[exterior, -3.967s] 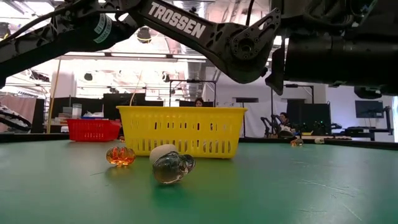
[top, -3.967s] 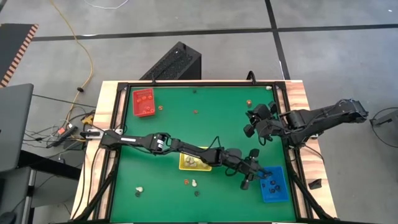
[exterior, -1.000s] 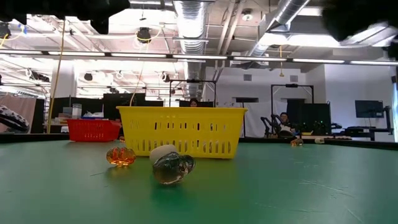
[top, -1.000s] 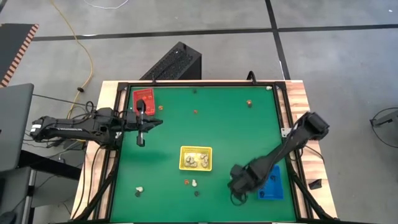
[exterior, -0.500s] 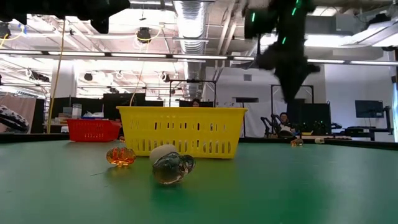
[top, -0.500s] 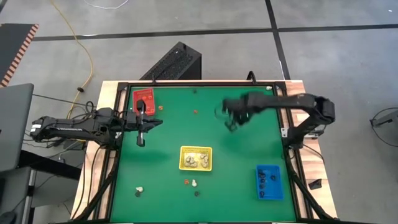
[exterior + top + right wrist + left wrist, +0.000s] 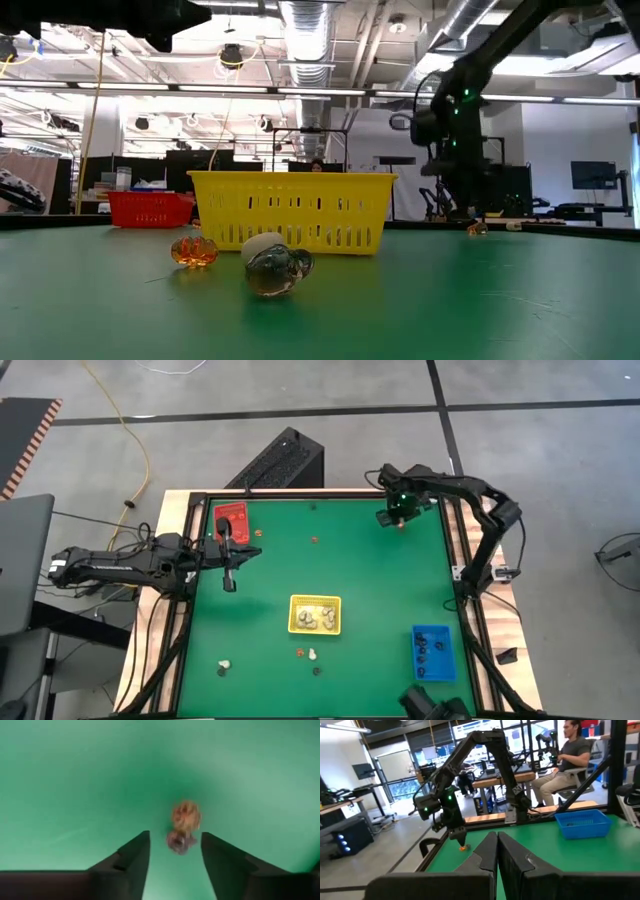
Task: Sort Halloween decoration
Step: Put the orange pumpkin toy into the red bin
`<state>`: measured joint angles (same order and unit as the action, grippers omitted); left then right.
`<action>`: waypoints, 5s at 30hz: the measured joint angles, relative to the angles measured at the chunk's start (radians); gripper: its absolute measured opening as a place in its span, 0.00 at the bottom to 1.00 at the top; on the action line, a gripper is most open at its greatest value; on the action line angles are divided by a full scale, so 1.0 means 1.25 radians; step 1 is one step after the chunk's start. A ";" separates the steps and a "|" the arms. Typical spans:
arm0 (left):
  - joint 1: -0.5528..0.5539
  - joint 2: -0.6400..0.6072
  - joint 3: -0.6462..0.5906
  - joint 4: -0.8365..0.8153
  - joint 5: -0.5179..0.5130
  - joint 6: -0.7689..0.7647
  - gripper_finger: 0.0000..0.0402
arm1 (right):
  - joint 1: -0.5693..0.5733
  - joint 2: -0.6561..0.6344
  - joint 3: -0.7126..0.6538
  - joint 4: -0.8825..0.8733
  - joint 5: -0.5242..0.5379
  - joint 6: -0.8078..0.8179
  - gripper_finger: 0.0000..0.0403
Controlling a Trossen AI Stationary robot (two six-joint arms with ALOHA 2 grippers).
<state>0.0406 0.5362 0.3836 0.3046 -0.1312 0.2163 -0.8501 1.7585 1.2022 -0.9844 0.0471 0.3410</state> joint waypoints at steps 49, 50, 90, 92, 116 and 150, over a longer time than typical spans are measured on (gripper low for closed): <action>0.000 0.000 0.000 -0.006 -0.048 0.012 0.00 | 0.131 0.082 0.002 0.120 -0.106 -0.027 0.28; 0.000 0.000 0.000 -0.006 -0.048 0.012 0.00 | 0.146 0.083 0.003 0.126 -0.105 -0.023 0.28; 0.000 0.000 0.000 -0.007 -0.047 0.008 0.00 | 0.353 0.018 -0.002 0.385 -0.023 0.047 0.22; 0.000 0.000 0.000 -0.007 -0.047 0.012 0.00 | 0.383 0.015 -0.002 0.486 -0.023 0.063 0.22; 0.001 -0.135 0.001 -0.094 -0.136 0.042 0.00 | 0.453 0.717 0.925 0.797 -0.192 -0.041 0.24; 0.017 -0.243 0.001 -0.182 -0.152 0.040 0.00 | 0.454 0.745 0.875 0.979 -0.217 -0.104 0.28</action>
<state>0.0616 0.2329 0.3843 0.0765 -0.3210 0.2669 -0.2821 2.6892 2.2955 0.2394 -0.2237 0.2108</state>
